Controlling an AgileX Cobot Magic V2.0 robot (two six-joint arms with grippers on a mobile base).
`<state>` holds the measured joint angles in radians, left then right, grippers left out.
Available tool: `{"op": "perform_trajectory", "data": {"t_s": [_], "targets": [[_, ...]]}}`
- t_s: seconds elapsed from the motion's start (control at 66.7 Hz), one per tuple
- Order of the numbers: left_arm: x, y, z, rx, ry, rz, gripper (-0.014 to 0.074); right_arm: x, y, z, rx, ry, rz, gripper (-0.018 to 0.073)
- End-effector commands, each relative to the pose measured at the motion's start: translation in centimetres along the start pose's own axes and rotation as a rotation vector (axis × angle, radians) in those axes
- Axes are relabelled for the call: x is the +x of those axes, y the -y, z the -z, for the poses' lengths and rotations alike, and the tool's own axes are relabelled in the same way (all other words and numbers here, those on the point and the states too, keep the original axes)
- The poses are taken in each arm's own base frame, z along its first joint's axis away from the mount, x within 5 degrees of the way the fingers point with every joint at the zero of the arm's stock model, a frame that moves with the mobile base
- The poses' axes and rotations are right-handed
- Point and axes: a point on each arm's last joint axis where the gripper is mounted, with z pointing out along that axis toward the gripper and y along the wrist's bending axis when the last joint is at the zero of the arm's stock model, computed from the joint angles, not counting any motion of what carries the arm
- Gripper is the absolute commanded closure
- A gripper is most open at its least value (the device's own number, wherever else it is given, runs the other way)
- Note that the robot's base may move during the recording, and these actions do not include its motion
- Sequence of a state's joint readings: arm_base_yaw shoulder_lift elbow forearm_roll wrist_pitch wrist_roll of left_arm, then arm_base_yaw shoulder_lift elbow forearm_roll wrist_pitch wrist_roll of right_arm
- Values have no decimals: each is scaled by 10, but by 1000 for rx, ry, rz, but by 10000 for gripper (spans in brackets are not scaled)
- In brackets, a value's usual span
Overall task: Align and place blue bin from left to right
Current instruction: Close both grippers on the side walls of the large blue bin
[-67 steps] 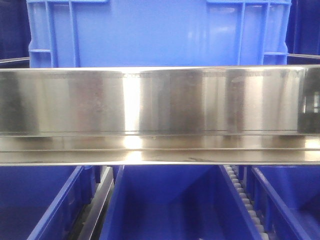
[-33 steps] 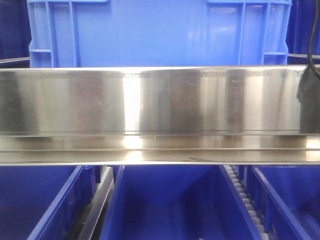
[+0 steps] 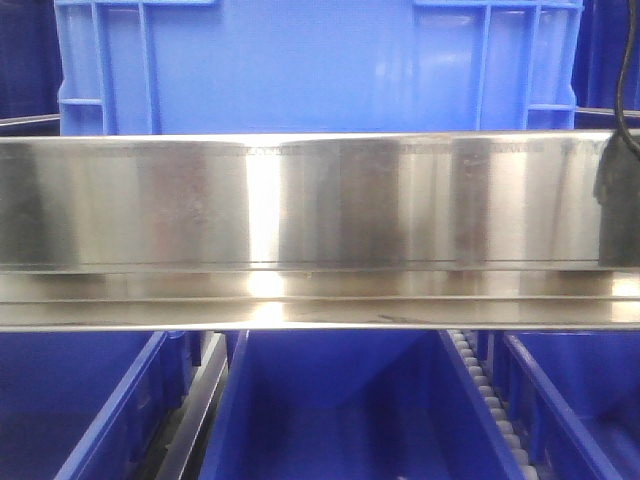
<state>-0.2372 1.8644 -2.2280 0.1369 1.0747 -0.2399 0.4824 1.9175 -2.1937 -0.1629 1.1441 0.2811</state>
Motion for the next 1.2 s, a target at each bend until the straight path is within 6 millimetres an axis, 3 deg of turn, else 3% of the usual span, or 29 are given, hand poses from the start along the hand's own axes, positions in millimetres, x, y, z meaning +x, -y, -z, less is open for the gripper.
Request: {"op": "perform_trajectory", "data": {"t_s": [0.0, 0.42, 1.049, 1.184], "targets": [[-2, 2, 5, 8, 12, 6, 707, -4, 1, 4, 7, 26, 4, 276], [-1, 2, 5, 7, 1, 6, 707, 8, -3, -40, 27, -64, 11, 284], [5, 6, 2, -6, -52, -8, 703, 7, -4, -46, 23, -53, 2, 284], [5, 22, 0, -16, -7, -69, 576, 7, -4, -46, 22, -49, 2, 284]]}}
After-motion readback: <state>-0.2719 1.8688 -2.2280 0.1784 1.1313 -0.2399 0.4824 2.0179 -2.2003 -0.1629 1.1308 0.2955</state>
